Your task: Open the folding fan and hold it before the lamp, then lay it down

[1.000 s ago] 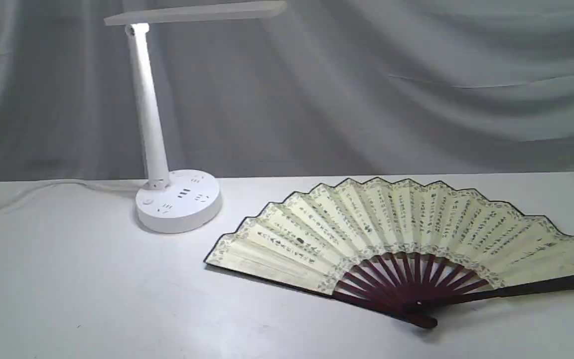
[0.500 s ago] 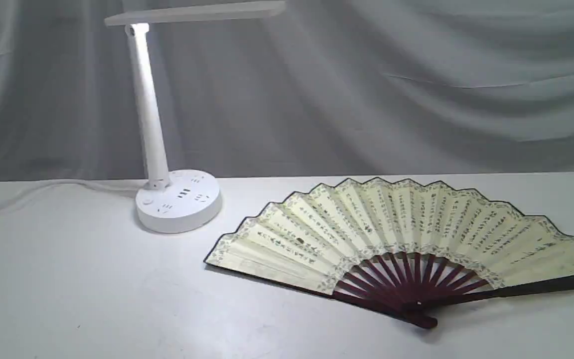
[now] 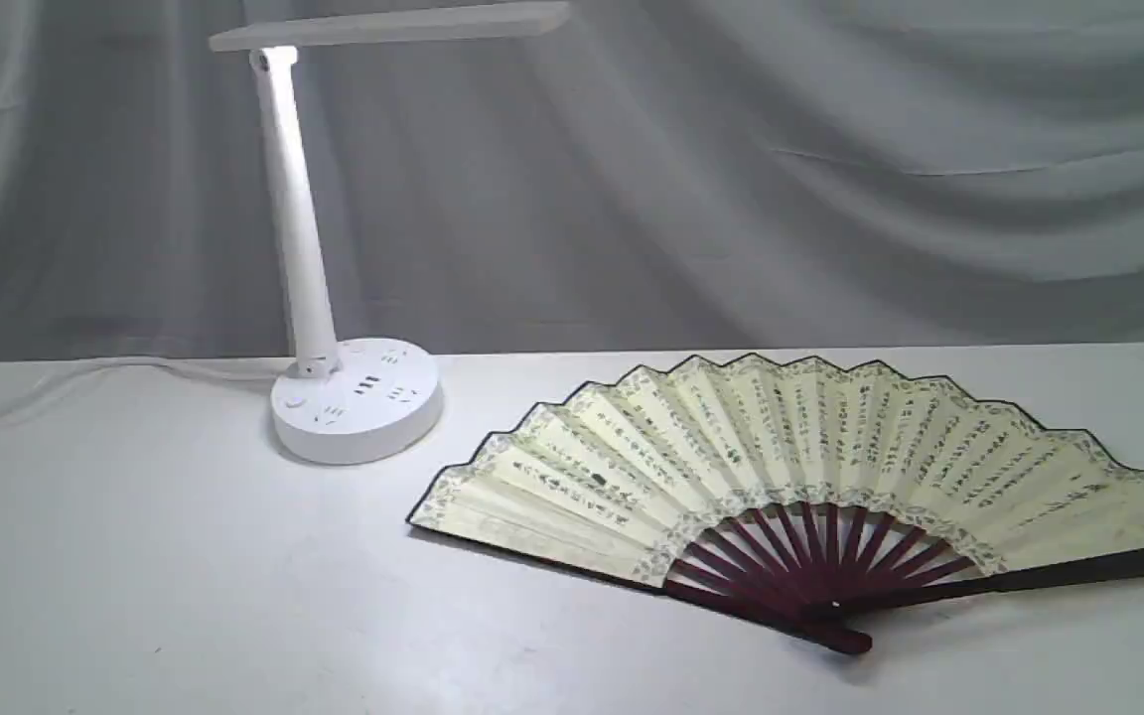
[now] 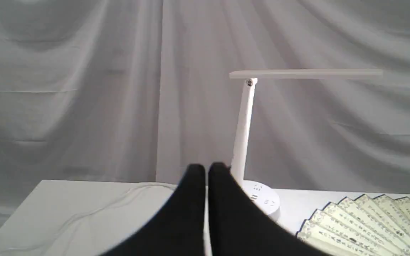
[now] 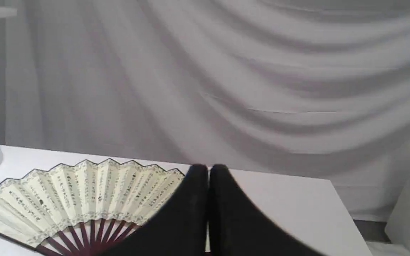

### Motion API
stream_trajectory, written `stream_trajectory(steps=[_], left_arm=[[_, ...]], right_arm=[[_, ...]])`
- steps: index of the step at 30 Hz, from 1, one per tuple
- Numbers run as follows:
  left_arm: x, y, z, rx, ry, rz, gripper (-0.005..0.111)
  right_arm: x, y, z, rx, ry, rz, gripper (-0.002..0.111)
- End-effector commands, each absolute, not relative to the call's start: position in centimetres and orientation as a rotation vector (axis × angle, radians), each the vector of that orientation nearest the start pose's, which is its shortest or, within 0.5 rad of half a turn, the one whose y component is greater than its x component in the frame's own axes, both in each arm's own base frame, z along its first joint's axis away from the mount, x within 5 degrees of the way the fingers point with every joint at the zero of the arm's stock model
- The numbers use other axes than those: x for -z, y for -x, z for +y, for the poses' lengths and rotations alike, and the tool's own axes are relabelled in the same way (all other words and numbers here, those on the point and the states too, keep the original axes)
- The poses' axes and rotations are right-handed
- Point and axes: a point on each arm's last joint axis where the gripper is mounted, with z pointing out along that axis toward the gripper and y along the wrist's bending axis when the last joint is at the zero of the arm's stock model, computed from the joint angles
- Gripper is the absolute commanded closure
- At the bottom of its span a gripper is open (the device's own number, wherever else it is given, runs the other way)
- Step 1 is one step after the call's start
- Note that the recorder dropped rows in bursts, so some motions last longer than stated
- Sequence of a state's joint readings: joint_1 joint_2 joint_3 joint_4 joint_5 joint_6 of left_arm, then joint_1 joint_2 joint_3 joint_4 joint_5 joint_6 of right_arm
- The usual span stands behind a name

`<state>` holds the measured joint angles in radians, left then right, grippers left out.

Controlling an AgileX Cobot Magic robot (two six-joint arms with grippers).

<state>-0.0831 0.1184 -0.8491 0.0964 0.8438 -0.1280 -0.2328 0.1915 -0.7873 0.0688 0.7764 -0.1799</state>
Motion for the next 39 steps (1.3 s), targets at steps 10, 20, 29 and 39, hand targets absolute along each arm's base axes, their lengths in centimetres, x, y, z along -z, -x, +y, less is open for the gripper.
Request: stream_trajectory(steps=[10, 20, 29, 39], left_arm=[[-38.3, 5.9, 1.1, 0.062, 0.046, 1.491, 0.107], [-38.0, 5.9, 1.2, 0.058, 0.046, 1.518, 0.107], [-37.7, 5.2, 1.0, 0.073, 0.043, 1.505, 0.107], [-33.0, 0.7, 0.6, 0.06, 0.027, 1.614, 0.107]], right_arm=[[-38.0, 1.8, 1.0, 0.218, -0.042, 1.586, 0.108], [-38.0, 1.9, 0.8, 0.188, 0.014, 1.587, 0.108], [-37.9, 1.9, 0.7, 0.187, 0.015, 1.597, 0.108], [-34.2, -1.1, 0.3, 0.149, -0.008, 1.655, 0.108]])
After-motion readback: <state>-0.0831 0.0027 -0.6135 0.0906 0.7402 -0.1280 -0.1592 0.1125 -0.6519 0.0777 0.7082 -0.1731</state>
